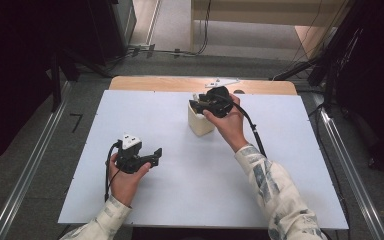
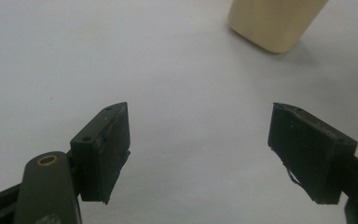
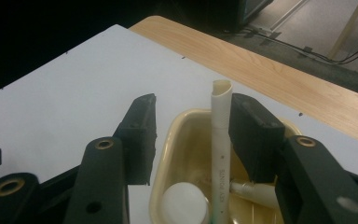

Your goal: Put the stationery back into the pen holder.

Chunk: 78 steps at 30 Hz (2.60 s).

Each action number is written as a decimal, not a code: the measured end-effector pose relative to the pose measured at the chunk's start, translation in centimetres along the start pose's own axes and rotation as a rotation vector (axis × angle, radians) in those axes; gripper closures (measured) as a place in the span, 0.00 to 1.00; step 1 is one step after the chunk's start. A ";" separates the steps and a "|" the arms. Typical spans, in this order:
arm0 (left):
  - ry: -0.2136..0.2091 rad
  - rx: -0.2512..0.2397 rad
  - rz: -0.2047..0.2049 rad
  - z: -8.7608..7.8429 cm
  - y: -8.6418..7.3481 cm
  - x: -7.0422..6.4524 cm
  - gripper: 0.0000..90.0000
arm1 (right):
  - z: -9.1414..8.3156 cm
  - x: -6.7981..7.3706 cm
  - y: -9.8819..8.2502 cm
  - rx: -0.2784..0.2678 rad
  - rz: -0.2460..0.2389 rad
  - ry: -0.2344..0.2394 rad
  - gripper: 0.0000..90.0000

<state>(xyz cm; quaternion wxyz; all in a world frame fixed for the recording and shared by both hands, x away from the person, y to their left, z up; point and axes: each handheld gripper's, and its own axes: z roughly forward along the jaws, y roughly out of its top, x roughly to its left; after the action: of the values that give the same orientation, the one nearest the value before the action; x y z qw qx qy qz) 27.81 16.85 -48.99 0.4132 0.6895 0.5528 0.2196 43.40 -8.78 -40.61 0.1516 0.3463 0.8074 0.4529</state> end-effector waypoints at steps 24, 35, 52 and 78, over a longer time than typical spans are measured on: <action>0.005 0.004 0.005 0.1 0.0 -0.1 0.25 | -3.4 1.1 -2.8 -0.053 -0.013 0.017 0.42; 0.011 0.002 0.001 0.1 0.0 0.0 0.24 | -4.5 0.8 -4.4 -0.054 0.006 0.008 0.33; 0.015 0.000 0.004 0.2 0.0 -0.1 0.23 | -5.7 -0.2 -7.4 -0.035 0.053 -0.018 0.27; 0.011 0.002 0.005 0.2 -0.1 -0.1 0.23 | -8.7 -1.2 -11.1 -0.005 0.080 -0.063 0.27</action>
<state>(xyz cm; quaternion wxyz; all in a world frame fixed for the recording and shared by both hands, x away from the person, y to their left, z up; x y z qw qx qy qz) 27.88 16.72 -49.12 0.4089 0.6900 0.5537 0.2239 34.71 -19.00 -45.24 0.1594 0.3922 0.7866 0.4495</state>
